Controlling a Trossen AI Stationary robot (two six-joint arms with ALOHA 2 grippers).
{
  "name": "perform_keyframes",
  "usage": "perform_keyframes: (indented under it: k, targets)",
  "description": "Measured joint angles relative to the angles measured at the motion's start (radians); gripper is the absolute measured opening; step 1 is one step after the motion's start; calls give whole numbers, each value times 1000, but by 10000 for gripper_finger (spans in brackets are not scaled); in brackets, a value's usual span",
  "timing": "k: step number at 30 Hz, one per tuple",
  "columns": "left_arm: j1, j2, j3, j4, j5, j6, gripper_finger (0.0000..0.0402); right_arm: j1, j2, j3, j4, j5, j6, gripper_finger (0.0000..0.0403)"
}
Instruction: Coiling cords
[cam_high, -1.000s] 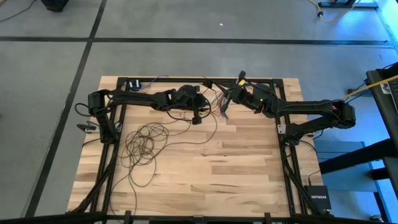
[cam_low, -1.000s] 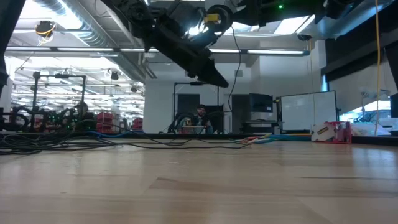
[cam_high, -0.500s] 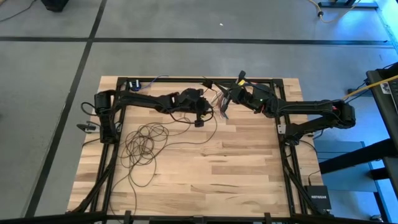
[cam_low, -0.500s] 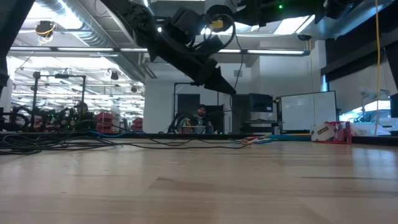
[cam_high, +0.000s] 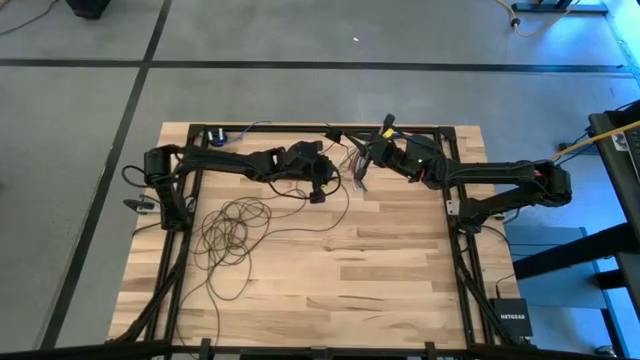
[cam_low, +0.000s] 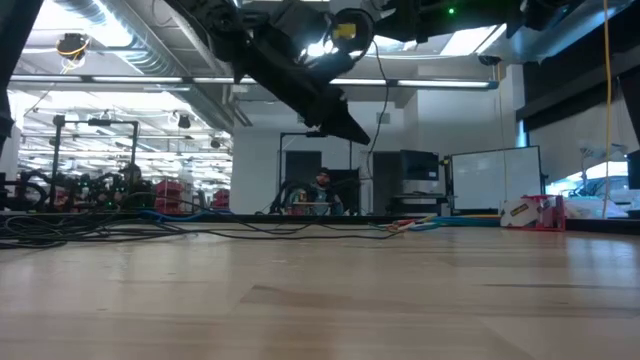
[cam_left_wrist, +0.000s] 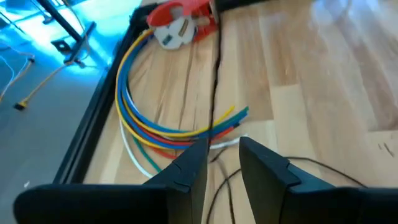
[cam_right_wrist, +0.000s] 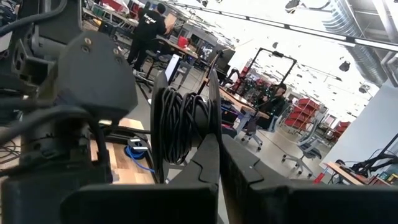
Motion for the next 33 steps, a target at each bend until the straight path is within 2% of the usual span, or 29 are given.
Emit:
perform_keyframes:
  k: [4, 14, 33]
  targets:
    - [1, 25, 0, 24, 13, 3, 88, 0, 0, 0, 0, 0, 0, 3]
    - [1, 40, 0, 54, 137, -1, 88, 0, 0, 0, 2, 0, 0, 3]
    - [15, 39, 0, 124, 130, -27, 88, 0, 0, 0, 2, 0, 0, 3]
